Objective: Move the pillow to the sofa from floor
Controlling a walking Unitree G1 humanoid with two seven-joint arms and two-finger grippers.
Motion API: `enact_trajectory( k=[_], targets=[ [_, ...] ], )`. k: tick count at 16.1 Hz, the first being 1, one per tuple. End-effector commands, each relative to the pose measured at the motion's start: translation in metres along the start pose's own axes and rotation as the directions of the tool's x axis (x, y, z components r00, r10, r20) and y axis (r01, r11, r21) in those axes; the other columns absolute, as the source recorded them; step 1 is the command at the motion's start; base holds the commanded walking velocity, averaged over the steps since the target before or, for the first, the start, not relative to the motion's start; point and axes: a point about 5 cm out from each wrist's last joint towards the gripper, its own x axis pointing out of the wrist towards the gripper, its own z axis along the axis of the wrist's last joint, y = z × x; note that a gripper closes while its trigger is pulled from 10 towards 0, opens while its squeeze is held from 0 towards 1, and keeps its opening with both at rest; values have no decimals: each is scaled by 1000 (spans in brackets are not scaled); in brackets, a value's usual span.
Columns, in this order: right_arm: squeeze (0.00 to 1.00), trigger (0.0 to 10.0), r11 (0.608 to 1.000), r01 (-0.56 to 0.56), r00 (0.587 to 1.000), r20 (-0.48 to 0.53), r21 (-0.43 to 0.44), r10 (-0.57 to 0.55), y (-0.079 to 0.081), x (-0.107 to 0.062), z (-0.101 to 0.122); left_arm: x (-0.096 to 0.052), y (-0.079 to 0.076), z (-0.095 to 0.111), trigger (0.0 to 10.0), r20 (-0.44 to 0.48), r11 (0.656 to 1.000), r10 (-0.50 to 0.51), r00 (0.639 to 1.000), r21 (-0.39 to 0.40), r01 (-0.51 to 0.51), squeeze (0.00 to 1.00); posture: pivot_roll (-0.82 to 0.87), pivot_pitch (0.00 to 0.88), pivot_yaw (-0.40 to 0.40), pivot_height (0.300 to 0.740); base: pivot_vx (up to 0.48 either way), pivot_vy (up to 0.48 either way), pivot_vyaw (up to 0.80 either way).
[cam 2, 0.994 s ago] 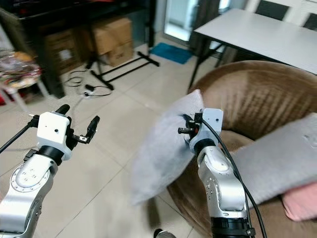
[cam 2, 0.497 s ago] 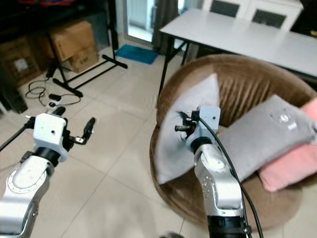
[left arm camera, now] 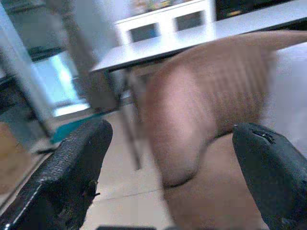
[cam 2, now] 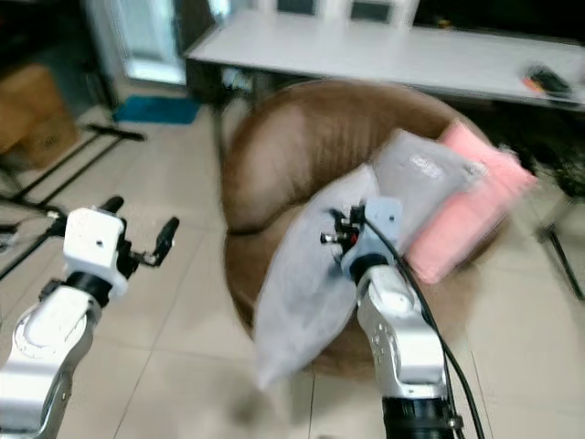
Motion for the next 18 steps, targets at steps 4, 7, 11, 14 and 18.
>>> enact_trajectory(
  k=[4,7,11,14,18],
  targets=[
    [0,10000,997,-73,993,89,-24,75,11,-1,16,-2,0,2,10000,8,1000,-13,1000,-19,13,0,3,0,-6,740,124,0,0],
    [0,10000,992,-116,990,80,-46,119,14,-2,16,-2,0,2,10000,10,1000,-14,1000,-23,14,0,4,0,-9,740,256,0,0],
    [0,10000,992,-117,988,93,-50,121,15,-2,18,-2,0,3,10000,13,1000,-13,1000,-24,13,0,4,0,-11,740,265,0,600],
    [0,10000,993,-115,988,102,-41,118,13,-2,19,-2,0,3,10000,15,1000,-14,1000,-26,14,0,3,0,-10,740,266,0,0],
    [0,10000,992,-120,987,104,-42,124,14,-2,19,-2,-1,3,10000,14,999,-17,1000,-28,17,0,2,0,-10,740,269,0,0]
  ],
)
